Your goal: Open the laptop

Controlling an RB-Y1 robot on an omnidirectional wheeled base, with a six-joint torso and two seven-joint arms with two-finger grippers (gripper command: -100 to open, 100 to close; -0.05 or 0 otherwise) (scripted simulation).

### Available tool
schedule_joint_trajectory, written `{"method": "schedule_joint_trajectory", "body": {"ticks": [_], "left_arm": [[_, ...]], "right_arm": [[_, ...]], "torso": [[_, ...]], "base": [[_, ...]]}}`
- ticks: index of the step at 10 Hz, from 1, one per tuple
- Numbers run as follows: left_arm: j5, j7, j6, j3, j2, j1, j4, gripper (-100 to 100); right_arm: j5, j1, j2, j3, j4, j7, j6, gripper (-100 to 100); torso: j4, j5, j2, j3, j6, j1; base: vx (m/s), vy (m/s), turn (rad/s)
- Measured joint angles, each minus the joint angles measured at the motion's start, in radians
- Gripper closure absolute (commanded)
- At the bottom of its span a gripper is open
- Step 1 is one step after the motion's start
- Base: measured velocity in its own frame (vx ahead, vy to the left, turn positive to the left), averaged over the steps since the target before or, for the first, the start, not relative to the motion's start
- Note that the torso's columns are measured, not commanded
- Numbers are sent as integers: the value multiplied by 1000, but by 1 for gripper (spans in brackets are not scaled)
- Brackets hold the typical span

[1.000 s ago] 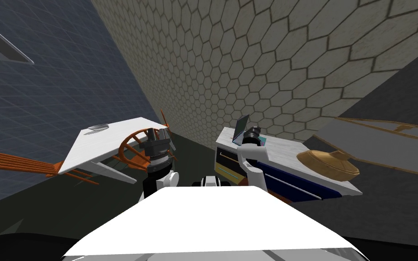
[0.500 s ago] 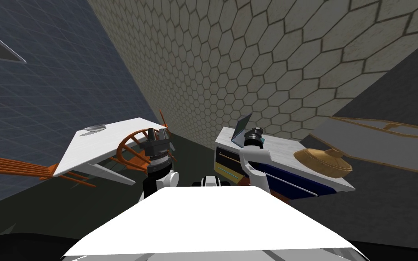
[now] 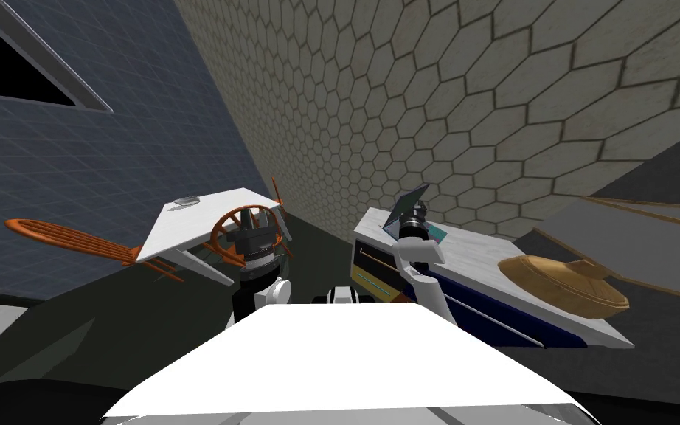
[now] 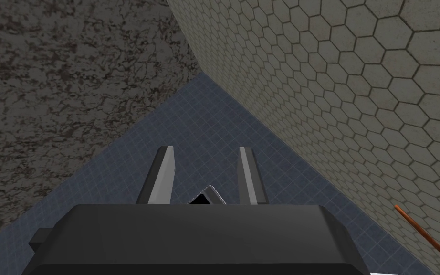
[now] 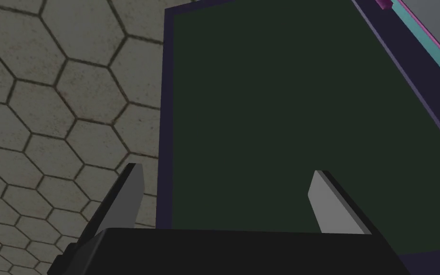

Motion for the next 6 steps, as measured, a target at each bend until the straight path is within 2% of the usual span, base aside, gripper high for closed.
{"method": "schedule_joint_trajectory", "body": {"ticks": [2,6], "left_arm": [[0,0,0,0,0,0,0,0],[0,0,0,0,0,0,0,0]], "right_arm": [[7,0,-61,-2,56,-13,58,-100],[12,-18,-153,-6,164,-27,136,-100]], "torso": [[0,0,-1,0,0,0],[-1,1,-5,-3,-2,3]], "base": [[-26,-73,207],[-27,-61,263]]}}
